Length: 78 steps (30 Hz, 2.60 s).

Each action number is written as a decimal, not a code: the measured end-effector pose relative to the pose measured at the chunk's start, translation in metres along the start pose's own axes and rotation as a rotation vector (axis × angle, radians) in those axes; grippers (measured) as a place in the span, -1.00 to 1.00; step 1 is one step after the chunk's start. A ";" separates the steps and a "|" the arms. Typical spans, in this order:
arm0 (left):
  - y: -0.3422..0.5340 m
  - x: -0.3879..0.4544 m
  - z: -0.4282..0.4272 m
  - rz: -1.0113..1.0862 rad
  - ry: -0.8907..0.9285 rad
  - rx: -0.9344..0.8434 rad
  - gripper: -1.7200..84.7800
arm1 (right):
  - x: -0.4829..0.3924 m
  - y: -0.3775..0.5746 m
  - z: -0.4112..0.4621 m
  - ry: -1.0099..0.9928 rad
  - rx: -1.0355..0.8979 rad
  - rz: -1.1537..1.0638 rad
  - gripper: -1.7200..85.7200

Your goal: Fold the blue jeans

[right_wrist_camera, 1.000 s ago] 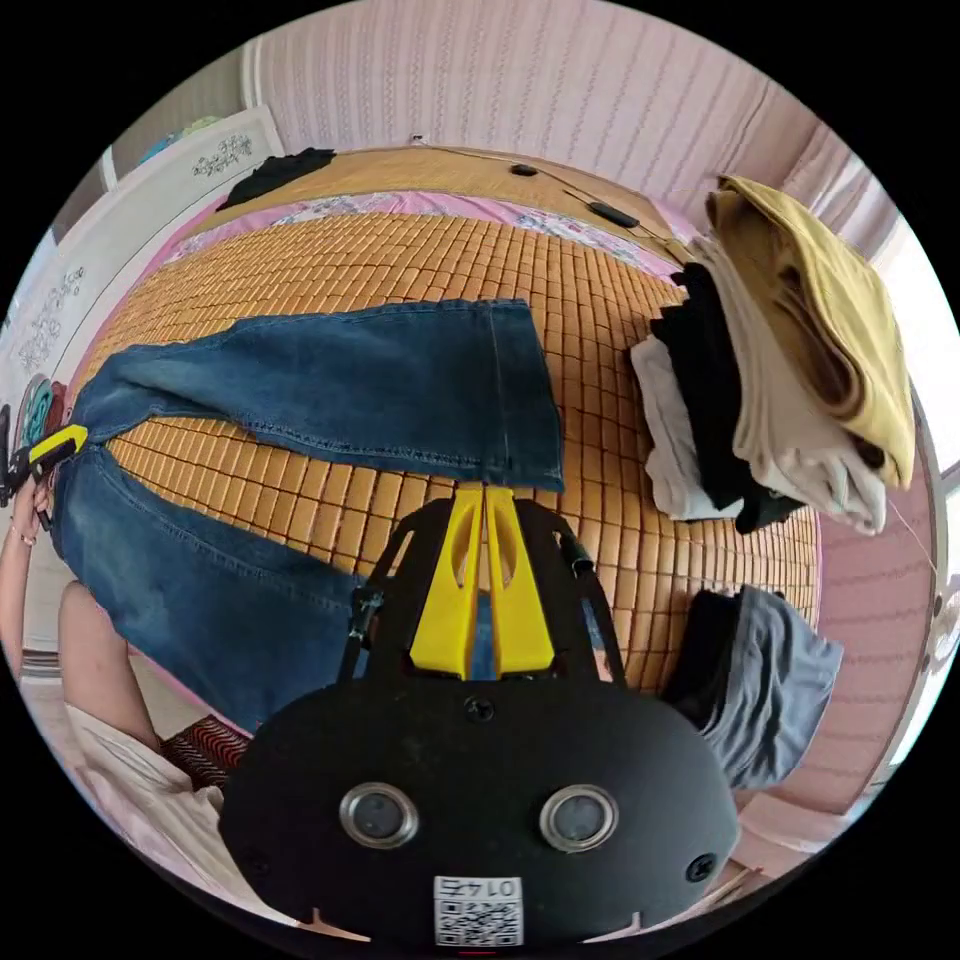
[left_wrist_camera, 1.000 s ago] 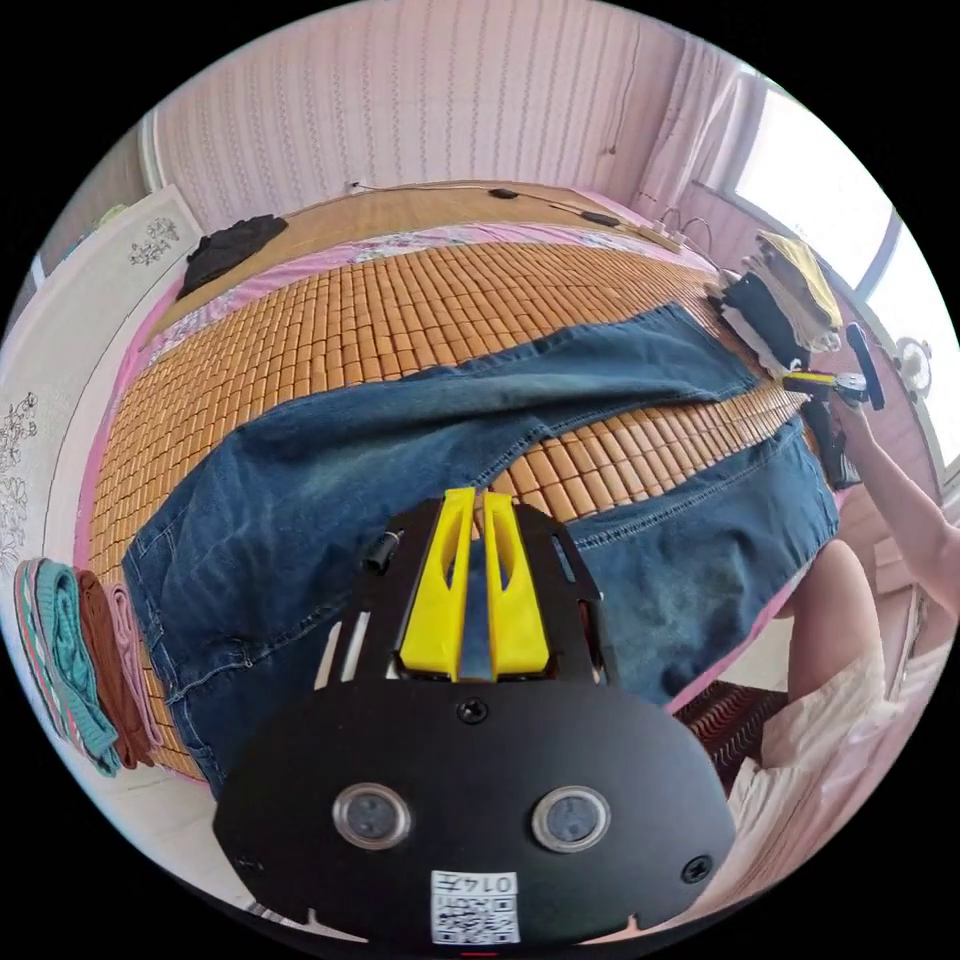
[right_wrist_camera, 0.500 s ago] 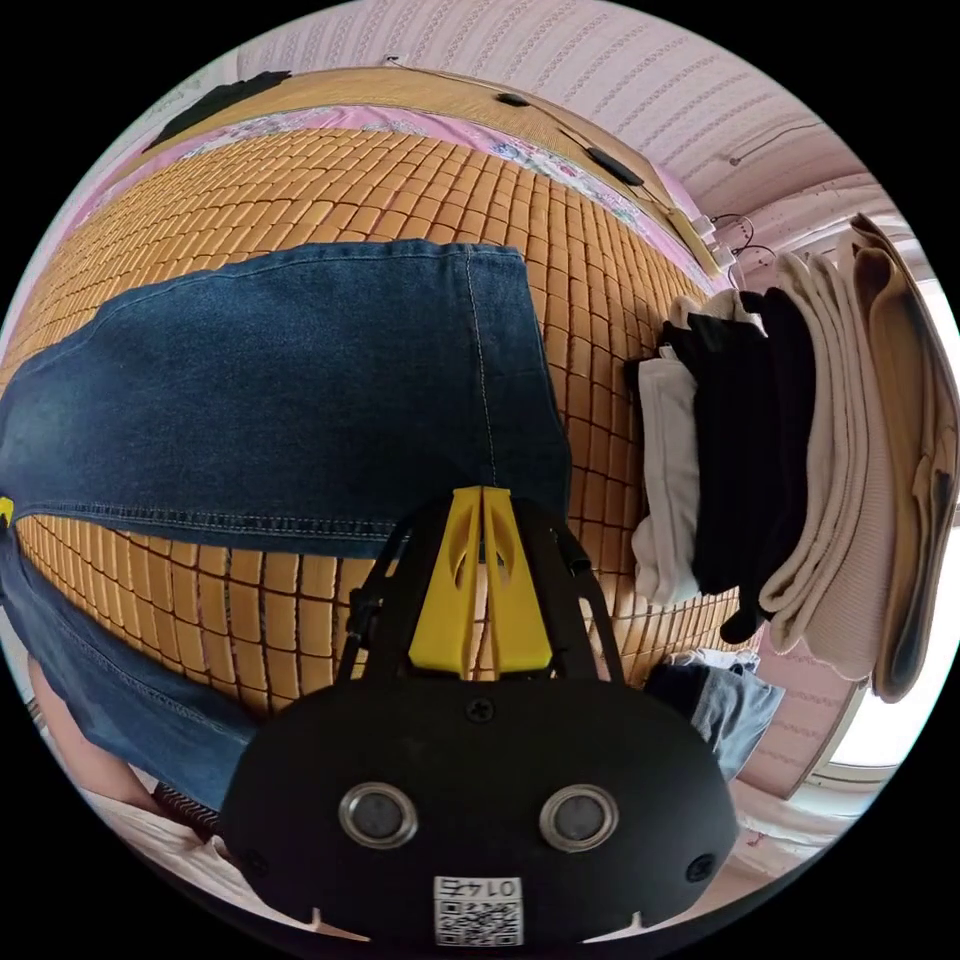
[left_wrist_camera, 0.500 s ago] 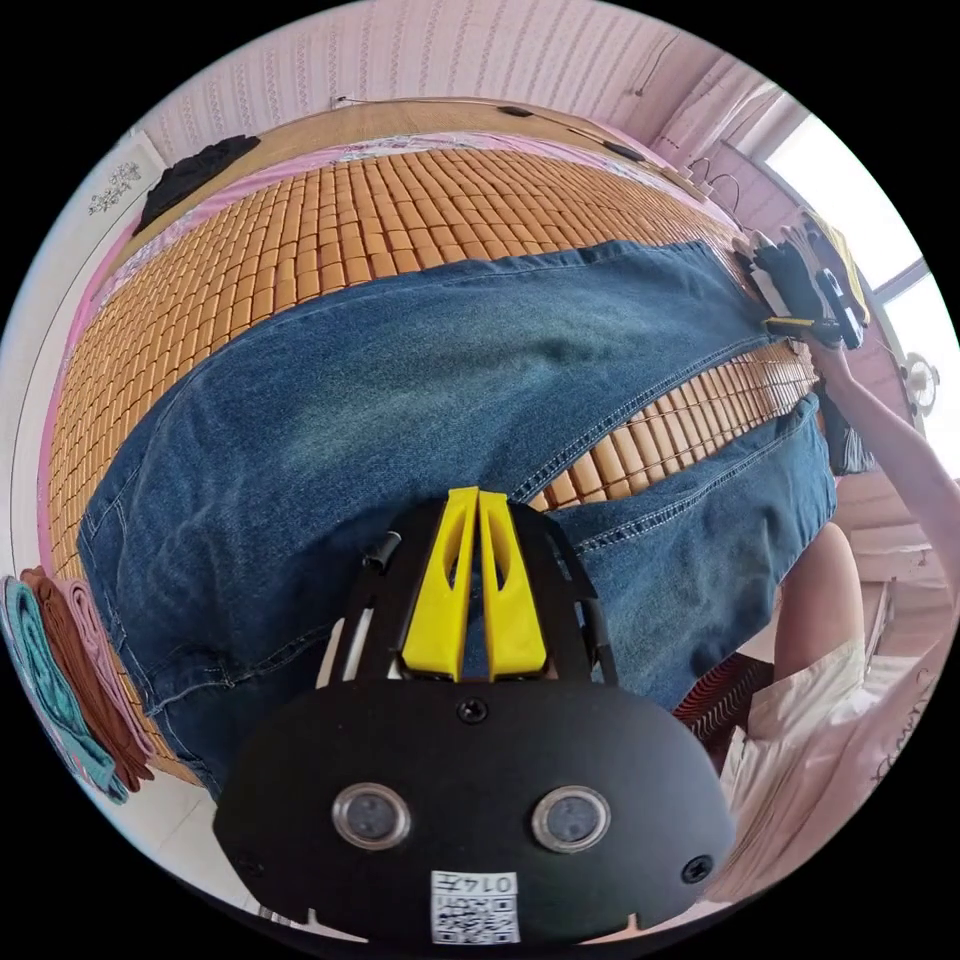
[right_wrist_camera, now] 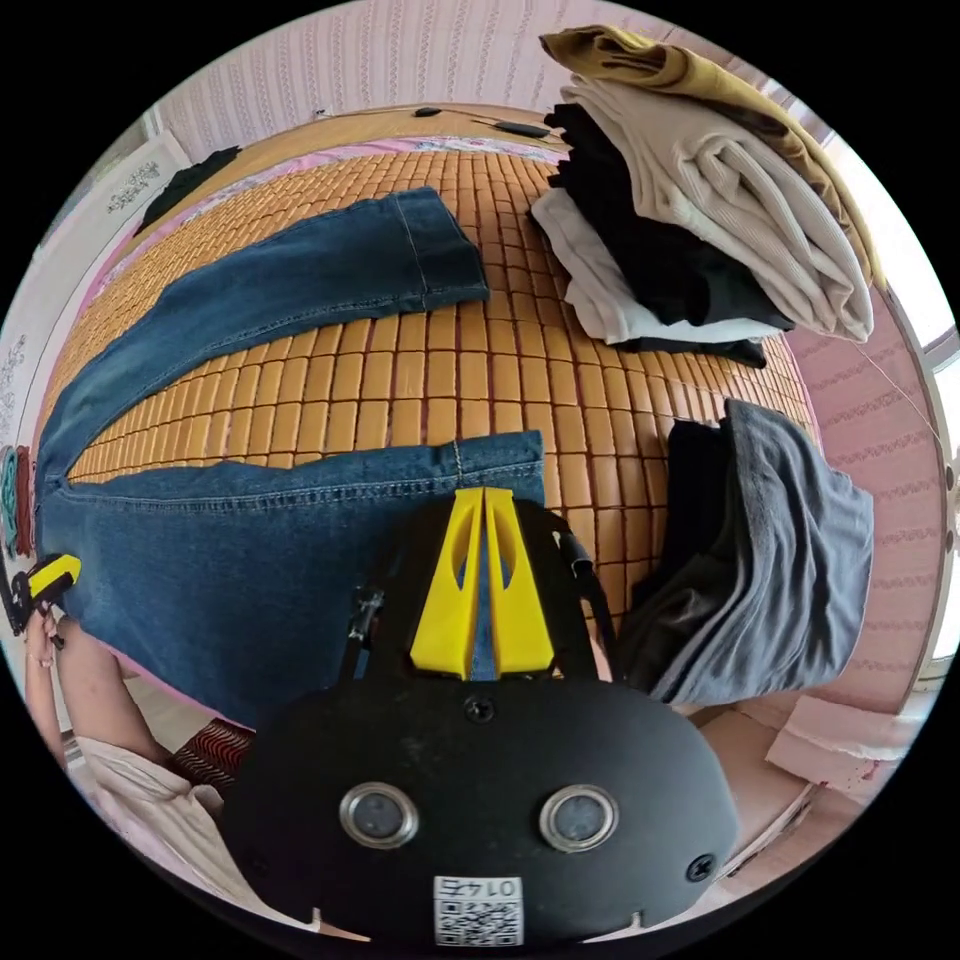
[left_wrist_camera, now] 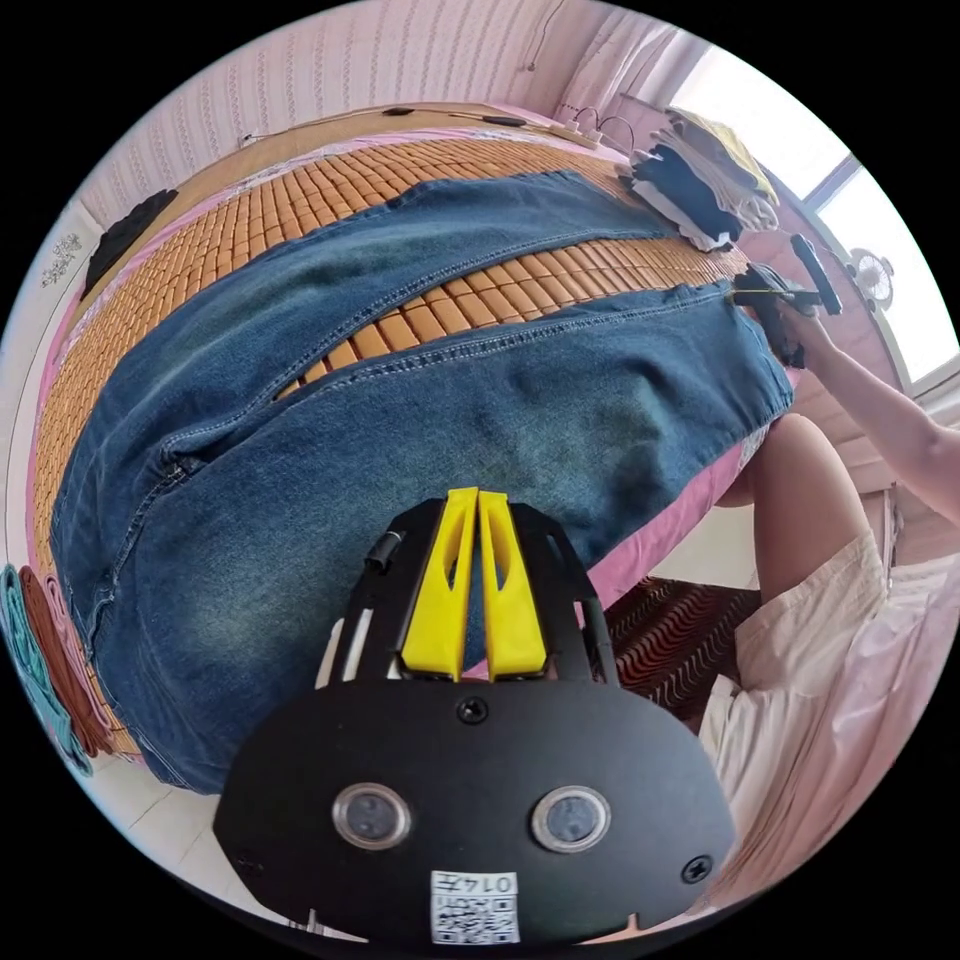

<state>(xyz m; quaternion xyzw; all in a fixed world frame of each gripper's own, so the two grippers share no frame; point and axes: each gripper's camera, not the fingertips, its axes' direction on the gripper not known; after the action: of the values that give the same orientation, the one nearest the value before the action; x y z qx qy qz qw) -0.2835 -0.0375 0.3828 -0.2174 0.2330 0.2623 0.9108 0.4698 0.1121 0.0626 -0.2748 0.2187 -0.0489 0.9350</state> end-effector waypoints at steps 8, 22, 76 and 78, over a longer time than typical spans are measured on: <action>0.012 -0.009 -0.017 -0.078 0.036 0.004 -0.98 | 0.010 -0.035 -0.003 0.005 -0.049 0.126 -0.97; -0.029 -0.102 -0.103 -0.207 -0.116 0.195 -0.98 | -0.062 -0.148 -0.047 -0.043 0.052 -0.082 -0.98; 0.452 -0.307 -0.343 -1.248 0.300 0.469 -0.98 | 0.137 0.153 -0.154 -0.356 -0.011 0.255 -0.92; 0.456 -0.295 -0.345 -1.245 0.300 0.509 -0.98 | 0.134 0.156 -0.150 -0.361 -0.016 0.273 -0.92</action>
<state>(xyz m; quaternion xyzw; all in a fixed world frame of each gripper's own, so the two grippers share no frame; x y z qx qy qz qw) -0.8767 0.0228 0.1421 -0.1242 0.2426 -0.4054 0.8725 0.5202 0.1417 -0.1855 -0.2545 0.0831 0.1298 0.9547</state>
